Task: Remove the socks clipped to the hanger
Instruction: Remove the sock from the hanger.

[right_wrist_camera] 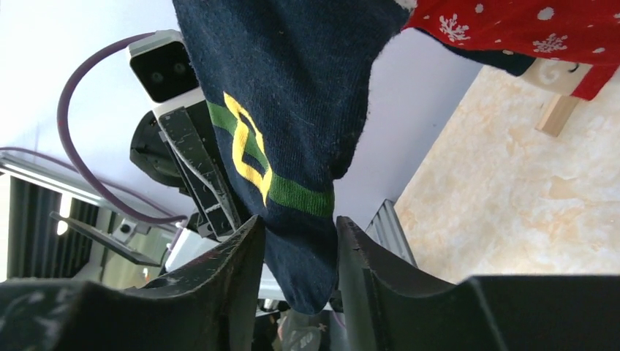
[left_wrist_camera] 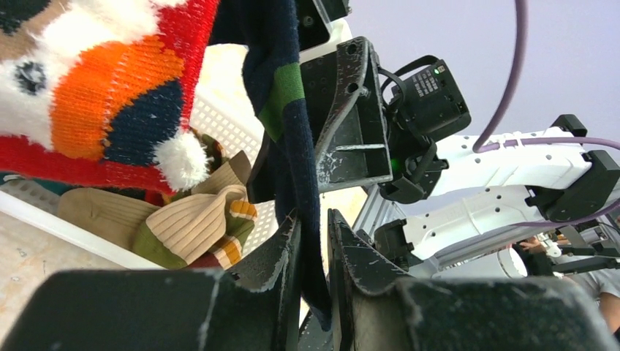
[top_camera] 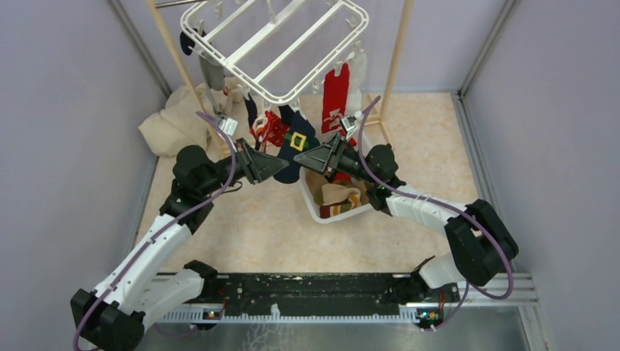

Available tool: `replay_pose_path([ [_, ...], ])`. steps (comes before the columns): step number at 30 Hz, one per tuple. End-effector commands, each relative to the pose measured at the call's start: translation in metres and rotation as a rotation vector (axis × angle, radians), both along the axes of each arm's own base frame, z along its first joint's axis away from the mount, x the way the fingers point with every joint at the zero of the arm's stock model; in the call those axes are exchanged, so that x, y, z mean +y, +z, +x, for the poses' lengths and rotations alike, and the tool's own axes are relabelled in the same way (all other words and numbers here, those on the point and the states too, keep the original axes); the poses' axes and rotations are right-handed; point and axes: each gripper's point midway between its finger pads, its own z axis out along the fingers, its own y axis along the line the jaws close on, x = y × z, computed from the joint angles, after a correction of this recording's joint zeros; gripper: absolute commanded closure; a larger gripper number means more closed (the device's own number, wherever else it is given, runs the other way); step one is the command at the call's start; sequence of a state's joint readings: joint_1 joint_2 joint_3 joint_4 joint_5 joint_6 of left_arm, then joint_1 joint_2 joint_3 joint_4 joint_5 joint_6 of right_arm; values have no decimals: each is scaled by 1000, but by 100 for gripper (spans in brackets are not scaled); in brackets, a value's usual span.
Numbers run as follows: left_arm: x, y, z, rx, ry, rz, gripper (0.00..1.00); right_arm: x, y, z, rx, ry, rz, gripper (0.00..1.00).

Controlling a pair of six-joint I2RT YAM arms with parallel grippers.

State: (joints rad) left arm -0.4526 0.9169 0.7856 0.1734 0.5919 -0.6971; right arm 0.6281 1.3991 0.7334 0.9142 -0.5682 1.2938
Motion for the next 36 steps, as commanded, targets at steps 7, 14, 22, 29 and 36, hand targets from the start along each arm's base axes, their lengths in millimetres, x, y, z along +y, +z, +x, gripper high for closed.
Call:
replay_pose_path([
  [7, 4, 2, -6, -15, 15, 4, 69, 7, 42, -9, -115, 25, 104, 75],
  [14, 17, -4, 1, -24, 105, 83, 39, 8, 39, -12, -128, 10, 49, 98],
  [22, 31, 5, 7, -21, 187, 166, 27, 5, 39, -16, -160, -19, -33, 100],
  [29, 41, 36, 5, -63, 238, 158, 24, 9, 37, -19, -176, -19, -74, 100],
  [36, 46, 56, 18, -71, 298, 158, 23, 17, 37, -22, -198, -26, -121, 100],
])
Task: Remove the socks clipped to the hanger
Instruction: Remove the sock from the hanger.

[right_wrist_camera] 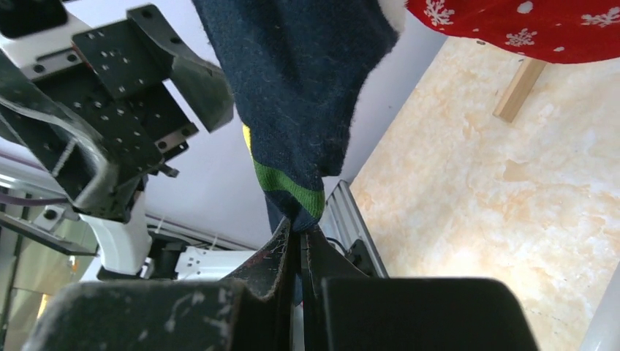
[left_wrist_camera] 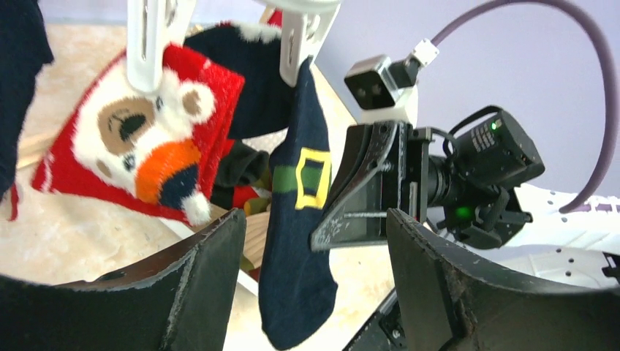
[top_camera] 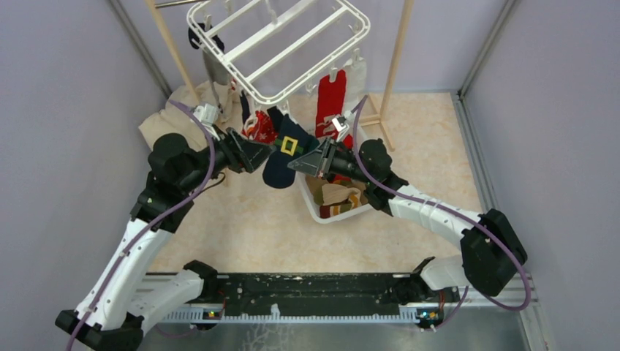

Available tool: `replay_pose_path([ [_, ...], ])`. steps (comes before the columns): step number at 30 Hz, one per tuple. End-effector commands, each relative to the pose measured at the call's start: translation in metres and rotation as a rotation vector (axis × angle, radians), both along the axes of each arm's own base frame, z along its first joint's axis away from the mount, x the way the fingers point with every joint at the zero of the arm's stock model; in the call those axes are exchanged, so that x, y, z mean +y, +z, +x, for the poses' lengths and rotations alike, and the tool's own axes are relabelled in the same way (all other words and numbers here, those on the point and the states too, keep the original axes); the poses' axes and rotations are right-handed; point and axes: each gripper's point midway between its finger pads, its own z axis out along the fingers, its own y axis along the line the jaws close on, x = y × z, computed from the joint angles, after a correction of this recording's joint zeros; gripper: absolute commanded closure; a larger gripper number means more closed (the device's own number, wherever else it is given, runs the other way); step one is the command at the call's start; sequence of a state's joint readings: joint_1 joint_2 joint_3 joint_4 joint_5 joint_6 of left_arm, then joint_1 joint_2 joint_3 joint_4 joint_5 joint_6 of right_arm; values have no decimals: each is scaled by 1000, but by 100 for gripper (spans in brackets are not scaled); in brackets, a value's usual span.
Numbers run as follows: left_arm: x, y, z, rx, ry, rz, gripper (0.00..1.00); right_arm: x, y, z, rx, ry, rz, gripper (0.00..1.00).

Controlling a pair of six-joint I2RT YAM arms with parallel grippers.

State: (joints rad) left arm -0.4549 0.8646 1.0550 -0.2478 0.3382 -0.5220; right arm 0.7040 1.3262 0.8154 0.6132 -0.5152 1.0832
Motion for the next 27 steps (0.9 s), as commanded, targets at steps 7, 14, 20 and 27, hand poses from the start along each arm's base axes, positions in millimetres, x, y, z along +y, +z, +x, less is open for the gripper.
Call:
replay_pose_path([
  [7, -2, 19, 26, -42, 68, -33, 1, 7, 39, -10, -128, -12, 7, 100],
  [14, -3, 20, 47, -50, 125, -50, 1, 13, 34, -10, -138, -34, -59, 100],
  [20, -3, 30, 59, -82, 155, -70, 1, 19, 34, -12, -154, -44, -101, 100],
  [27, -11, 38, 72, -121, 161, -87, 1, 24, 32, -10, -164, -61, -149, 100],
])
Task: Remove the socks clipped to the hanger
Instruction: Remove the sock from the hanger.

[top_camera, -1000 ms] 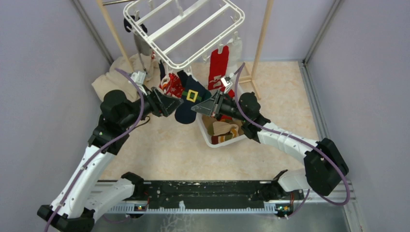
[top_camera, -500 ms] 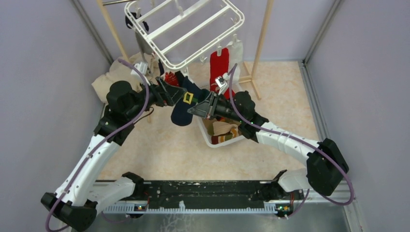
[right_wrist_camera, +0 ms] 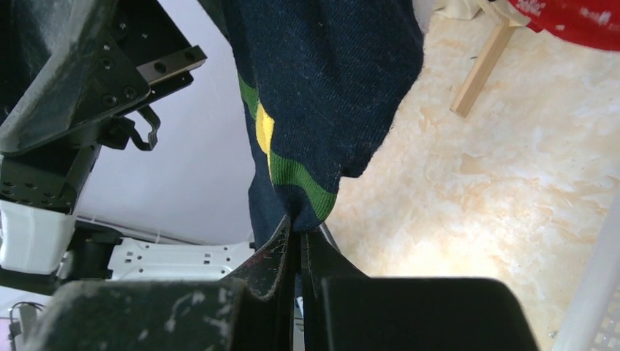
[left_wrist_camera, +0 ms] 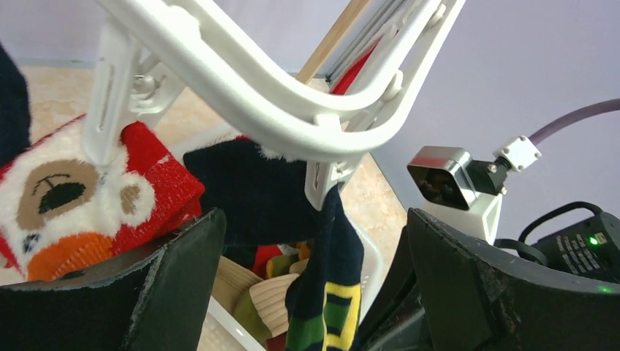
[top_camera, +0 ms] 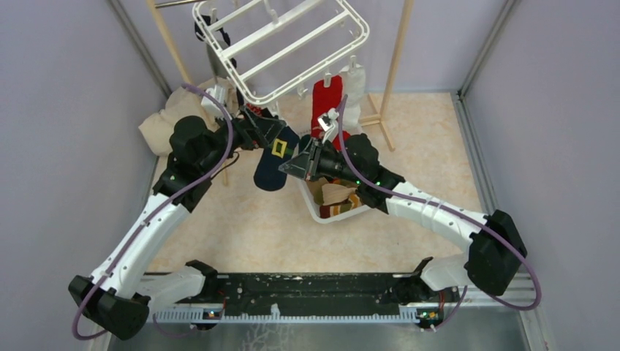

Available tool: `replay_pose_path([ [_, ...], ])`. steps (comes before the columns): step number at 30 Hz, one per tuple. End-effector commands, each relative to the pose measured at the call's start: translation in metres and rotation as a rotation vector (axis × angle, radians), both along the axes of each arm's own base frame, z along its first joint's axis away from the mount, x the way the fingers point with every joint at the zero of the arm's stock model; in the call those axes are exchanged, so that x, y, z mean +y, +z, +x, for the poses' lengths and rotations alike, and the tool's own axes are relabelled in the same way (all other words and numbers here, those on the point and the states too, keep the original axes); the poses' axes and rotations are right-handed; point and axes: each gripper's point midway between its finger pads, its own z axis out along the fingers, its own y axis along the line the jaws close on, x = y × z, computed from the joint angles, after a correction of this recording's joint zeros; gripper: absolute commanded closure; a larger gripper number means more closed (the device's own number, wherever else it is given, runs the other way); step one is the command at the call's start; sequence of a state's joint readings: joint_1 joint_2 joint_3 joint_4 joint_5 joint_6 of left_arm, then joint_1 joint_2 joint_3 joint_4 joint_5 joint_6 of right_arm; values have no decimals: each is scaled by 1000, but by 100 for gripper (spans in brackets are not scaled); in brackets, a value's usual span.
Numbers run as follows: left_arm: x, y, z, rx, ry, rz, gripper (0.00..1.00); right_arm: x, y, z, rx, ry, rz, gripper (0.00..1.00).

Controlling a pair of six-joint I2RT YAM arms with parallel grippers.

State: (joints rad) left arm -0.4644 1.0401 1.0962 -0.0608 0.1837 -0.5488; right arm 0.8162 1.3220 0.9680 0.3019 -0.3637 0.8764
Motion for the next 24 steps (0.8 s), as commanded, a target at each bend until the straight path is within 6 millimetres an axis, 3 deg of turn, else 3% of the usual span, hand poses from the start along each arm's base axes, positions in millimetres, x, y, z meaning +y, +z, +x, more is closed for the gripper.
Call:
replay_pose_path([
  [1, -3, 30, 10, -94, 23, -39, 1, 2, 33, -2, -86, -10, 22, 100],
  [24, 1, 48, 28, -143, 201, -35, 25, 16, 25, -4, -73, -21, -41, 100],
])
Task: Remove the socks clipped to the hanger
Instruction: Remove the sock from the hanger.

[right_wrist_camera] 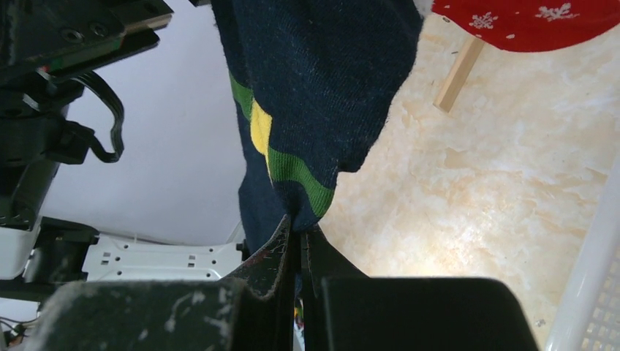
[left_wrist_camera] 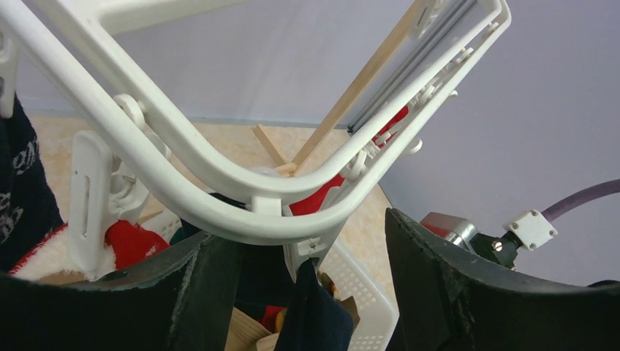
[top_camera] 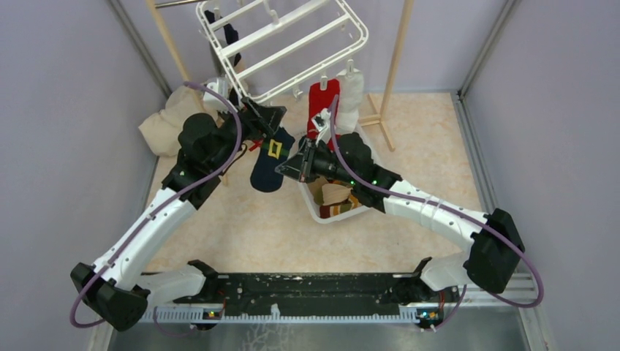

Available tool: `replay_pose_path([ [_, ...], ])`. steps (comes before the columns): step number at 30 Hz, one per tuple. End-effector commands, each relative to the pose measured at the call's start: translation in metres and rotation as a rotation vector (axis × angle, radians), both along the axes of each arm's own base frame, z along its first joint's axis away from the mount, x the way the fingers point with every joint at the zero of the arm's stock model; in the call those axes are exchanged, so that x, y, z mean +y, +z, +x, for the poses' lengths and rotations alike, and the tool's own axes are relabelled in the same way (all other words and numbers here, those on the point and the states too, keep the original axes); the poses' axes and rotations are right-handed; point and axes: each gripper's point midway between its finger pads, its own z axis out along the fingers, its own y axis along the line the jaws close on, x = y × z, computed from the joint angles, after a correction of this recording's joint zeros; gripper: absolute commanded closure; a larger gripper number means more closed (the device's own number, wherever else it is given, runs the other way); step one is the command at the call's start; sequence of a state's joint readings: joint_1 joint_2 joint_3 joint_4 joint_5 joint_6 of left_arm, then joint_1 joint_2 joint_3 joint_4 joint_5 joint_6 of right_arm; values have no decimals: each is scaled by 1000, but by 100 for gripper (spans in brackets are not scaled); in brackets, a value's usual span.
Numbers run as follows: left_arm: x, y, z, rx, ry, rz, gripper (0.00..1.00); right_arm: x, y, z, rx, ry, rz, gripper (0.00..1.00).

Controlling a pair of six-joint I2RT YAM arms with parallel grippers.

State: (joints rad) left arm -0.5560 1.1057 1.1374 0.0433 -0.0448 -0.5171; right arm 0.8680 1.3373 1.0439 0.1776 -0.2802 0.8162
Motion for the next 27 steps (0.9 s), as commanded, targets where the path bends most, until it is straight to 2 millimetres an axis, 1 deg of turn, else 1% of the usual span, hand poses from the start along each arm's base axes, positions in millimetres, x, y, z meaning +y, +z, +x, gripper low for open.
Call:
replay_pose_path([
  [1, 8, 26, 5, -60, 68, -12, 26, 7, 25, -2, -56, 7, 34, 100],
  [10, 7, 26, 9, -54, 93, -5, 33, 8, 25, -2, -57, 7, 25, 100],
  [14, 5, 24, 11, -41, 99, 6, 34, 8, 25, -3, -58, 6, 22, 100],
  [17, 2, 23, 10, -35, 97, 9, 32, 8, 24, -2, -56, 4, 20, 100],
  [21, -7, 23, 7, -27, 95, 23, 28, 9, 25, -2, -61, 0, 13, 100],
  [22, -10, 19, 6, -13, 94, 40, 27, 10, 25, -3, -64, 1, 8, 100],
  [27, -17, 14, 0, 6, 120, 84, 26, 10, 26, -4, -71, -4, 2, 100],
])
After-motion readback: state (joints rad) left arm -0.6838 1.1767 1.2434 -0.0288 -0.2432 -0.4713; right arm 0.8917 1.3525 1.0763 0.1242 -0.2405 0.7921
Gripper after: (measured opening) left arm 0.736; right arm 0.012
